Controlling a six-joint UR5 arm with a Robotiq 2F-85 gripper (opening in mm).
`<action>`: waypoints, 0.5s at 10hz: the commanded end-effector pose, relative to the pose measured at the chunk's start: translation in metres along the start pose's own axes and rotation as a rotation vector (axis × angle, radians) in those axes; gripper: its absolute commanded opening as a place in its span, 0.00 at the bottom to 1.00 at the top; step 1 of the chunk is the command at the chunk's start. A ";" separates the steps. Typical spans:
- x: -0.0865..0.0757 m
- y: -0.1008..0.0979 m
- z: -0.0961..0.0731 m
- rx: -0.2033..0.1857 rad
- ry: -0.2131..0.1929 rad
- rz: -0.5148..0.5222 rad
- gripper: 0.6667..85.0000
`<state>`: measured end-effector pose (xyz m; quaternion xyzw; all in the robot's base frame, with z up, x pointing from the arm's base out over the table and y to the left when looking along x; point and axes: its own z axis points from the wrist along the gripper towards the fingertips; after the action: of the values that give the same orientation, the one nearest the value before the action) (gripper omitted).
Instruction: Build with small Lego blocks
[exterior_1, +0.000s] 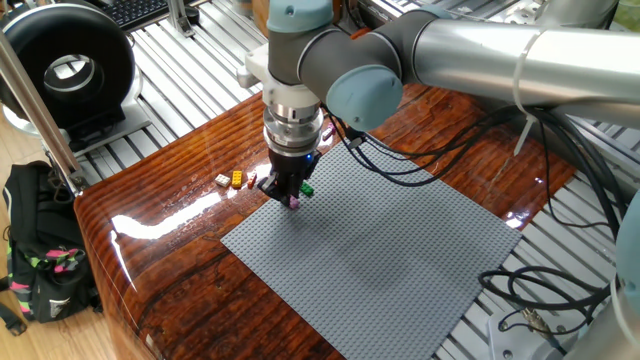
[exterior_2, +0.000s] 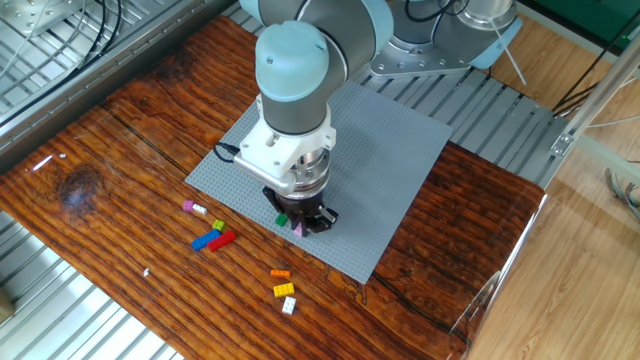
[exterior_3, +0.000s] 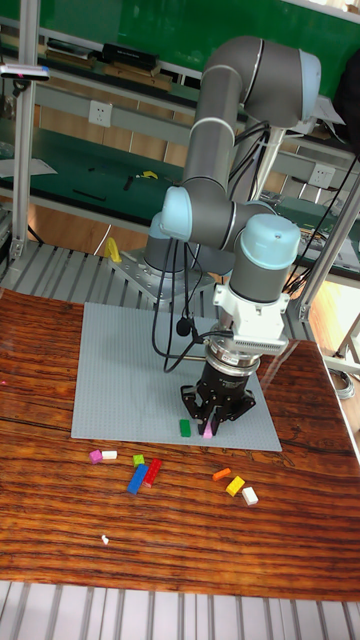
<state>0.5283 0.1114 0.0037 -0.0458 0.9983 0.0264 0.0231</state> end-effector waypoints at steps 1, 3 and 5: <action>-0.001 0.003 -0.002 -0.016 -0.001 -0.001 0.02; 0.001 -0.002 0.000 -0.012 -0.002 -0.037 0.03; 0.001 -0.003 0.001 -0.009 -0.002 -0.044 0.05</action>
<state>0.5271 0.1092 0.0027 -0.0631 0.9974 0.0269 0.0232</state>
